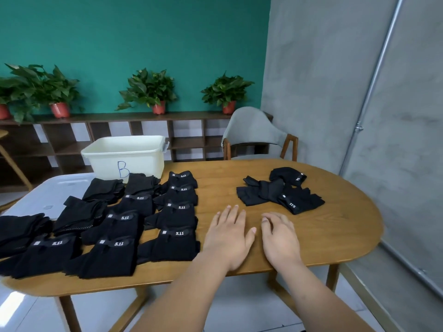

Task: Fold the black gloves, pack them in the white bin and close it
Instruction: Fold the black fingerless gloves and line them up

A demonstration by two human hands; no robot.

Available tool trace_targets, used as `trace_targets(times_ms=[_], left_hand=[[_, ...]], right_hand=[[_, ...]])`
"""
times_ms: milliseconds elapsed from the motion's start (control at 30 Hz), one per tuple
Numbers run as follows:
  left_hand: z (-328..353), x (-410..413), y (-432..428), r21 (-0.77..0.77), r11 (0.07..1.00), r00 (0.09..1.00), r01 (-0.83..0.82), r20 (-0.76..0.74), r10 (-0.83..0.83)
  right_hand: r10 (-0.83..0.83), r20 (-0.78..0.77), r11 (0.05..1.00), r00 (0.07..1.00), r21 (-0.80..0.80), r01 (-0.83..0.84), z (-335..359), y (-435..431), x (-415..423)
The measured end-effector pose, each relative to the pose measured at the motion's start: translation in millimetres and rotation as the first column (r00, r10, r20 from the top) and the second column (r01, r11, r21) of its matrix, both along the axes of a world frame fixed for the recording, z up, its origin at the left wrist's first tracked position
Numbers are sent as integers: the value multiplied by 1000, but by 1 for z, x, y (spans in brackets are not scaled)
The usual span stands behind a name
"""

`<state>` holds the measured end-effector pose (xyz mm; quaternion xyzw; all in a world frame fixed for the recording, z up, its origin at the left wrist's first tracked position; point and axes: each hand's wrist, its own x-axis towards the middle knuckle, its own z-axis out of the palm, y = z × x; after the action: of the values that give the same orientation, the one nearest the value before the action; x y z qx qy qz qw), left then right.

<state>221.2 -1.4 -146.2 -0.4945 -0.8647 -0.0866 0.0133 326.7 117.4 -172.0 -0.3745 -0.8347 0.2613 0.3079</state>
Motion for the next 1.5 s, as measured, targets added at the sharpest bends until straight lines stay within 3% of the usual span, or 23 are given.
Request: trace_targets(times_ms=[300,367,467,600,667,767,900,967,1100,1200,1333,1500], left_hand=[[-30,4,24,30,999,995,-40,94,37],[-30,4,24,43,999,997,-31,74,28],[-30,7,23,55,998,998,-23,61,19],[-30,7,23,75,997,999,-22,50,18],[-30,7,23,79,997,999,-21,50,17],[-30,6,24,83,996,998,-16,55,11],[-30,6,24,89,996,999,-17,53,12],[-30,6,24,92,996,998,-18,53,13],[-30,8,23,107,994,998,-19,54,13],[-29,9,21,136,991,999,-16,43,10],[-27,9,22,146,989,999,22,38,-28],[-31,9,22,119,993,1000,4,6,-5]], right_hand=[[-33,-67,995,997,-100,26,2,14,-5],[-41,11,999,999,-27,41,3,24,-7],[-49,212,975,976,222,1,3,46,-9],[-17,505,932,863,319,-169,8,79,-17],[-8,570,938,822,290,-192,6,88,-20],[-87,529,969,844,242,-51,0,93,-25],[-211,448,920,869,391,22,-5,89,-24],[-158,435,903,886,427,-48,-6,89,-22],[-37,529,929,848,330,-166,-7,92,-24],[-38,453,887,891,426,-179,-5,86,-20],[118,289,825,950,504,-256,-7,77,-12],[91,293,851,952,474,-227,-10,70,-6]])
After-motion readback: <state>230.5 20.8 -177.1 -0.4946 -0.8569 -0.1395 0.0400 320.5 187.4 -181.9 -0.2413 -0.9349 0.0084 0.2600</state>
